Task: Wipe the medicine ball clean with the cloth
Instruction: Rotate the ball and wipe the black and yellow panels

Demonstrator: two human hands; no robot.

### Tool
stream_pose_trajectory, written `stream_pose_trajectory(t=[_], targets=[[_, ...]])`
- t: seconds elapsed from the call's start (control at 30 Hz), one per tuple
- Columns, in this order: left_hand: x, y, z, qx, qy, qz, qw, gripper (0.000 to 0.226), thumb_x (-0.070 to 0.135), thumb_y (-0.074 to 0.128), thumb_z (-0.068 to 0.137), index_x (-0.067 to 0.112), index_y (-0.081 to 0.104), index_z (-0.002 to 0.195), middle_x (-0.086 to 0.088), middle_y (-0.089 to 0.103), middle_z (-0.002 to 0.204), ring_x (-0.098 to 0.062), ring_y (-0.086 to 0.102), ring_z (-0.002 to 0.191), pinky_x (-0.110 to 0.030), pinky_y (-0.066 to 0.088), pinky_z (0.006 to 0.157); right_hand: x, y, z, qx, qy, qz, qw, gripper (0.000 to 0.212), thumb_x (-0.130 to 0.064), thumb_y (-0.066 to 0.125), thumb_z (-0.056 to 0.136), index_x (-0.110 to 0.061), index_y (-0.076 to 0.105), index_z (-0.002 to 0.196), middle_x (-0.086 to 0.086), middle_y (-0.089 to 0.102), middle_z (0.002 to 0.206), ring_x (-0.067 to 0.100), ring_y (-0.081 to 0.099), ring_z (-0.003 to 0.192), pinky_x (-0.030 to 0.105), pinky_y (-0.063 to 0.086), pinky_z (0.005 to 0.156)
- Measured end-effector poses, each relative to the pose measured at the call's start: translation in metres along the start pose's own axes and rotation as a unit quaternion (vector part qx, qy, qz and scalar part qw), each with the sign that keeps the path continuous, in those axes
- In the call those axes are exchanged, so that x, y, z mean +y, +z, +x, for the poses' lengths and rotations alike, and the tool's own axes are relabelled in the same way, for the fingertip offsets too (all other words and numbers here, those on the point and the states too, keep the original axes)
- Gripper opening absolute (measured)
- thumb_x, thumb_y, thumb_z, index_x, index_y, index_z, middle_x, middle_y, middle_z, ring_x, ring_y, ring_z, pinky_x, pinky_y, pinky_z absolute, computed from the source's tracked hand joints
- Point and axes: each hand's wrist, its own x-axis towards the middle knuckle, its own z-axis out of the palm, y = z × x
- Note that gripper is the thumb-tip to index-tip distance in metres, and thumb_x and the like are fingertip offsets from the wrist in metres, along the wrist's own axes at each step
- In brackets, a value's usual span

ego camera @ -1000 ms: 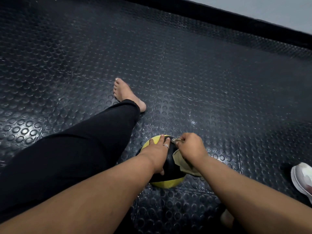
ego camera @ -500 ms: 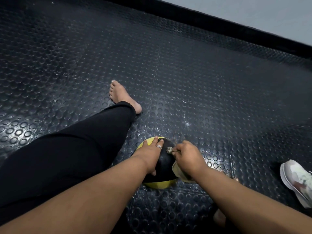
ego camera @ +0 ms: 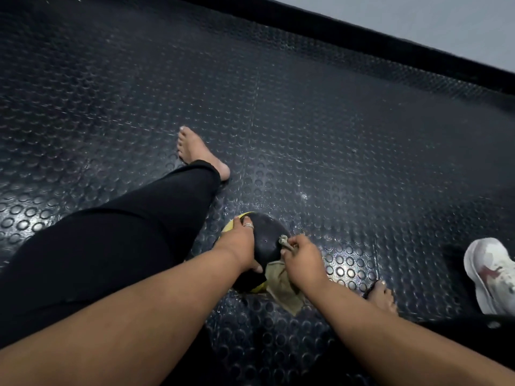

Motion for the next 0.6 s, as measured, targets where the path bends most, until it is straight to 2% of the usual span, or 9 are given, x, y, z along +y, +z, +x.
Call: stream_pose_trajectory(t=[0.1,0.2,0.3,0.43,0.6], targets=[[-0.002,-0.010,-0.001,0.021,-0.012,-0.051,0.998,0.093,0.046,0.082,0.071,0.010,0.034,0.143,-0.011,0.040,0.146,-0.029,0.046,0.131,-0.038,0.040,0.107,-0.002,0.000,0.011,0.003,-0.012,0.003,1.000,0.016,-0.014,0.060,0.087,-0.016,0.063,0.103,0.009,0.061,0.107,0.021,0.056,0.091,0.020,0.036,0.075],[-0.008,-0.025,0.001,0.054,-0.016,-0.052,0.997,0.065,0.045,0.075,0.081,0.016,0.049,0.133,-0.007,0.055,0.134,-0.026,0.054,0.122,-0.034,0.043,0.100,0.002,-0.009,0.016,-0.004,-0.013,-0.012,1.000,0.017,-0.014,0.061,0.087,-0.018,0.067,0.102,0.007,0.064,0.104,0.016,0.053,0.085,0.019,0.034,0.071],[-0.009,-0.026,0.000,0.051,-0.011,-0.044,0.998,0.055,0.038,0.080,0.078,0.017,0.054,0.122,-0.005,0.056,0.125,-0.024,0.055,0.116,-0.035,0.045,0.095,0.008,-0.018,0.017,-0.010,-0.022,-0.045,0.999,0.022,-0.013,0.062,0.086,-0.019,0.070,0.105,0.002,0.068,0.102,0.014,0.056,0.085,0.018,0.033,0.068],[-0.005,-0.024,-0.008,0.063,0.030,-0.022,0.997,0.048,0.030,0.084,0.074,0.018,0.059,0.114,-0.003,0.057,0.121,-0.023,0.056,0.113,-0.032,0.046,0.093,0.015,-0.027,0.022,-0.016,-0.017,-0.052,0.998,0.024,-0.009,0.063,0.085,-0.017,0.071,0.105,0.004,0.070,0.104,0.021,0.062,0.099,0.018,0.037,0.076],[-0.004,-0.019,-0.008,0.070,0.070,-0.025,0.995,0.033,0.031,0.085,0.072,0.022,0.062,0.093,0.004,0.047,0.105,-0.018,0.051,0.107,-0.027,0.041,0.089,0.018,-0.029,0.021,-0.025,0.005,-0.056,0.998,0.020,-0.013,0.059,0.089,-0.018,0.071,0.103,0.006,0.071,0.096,0.022,0.061,0.086,0.023,0.044,0.074]])
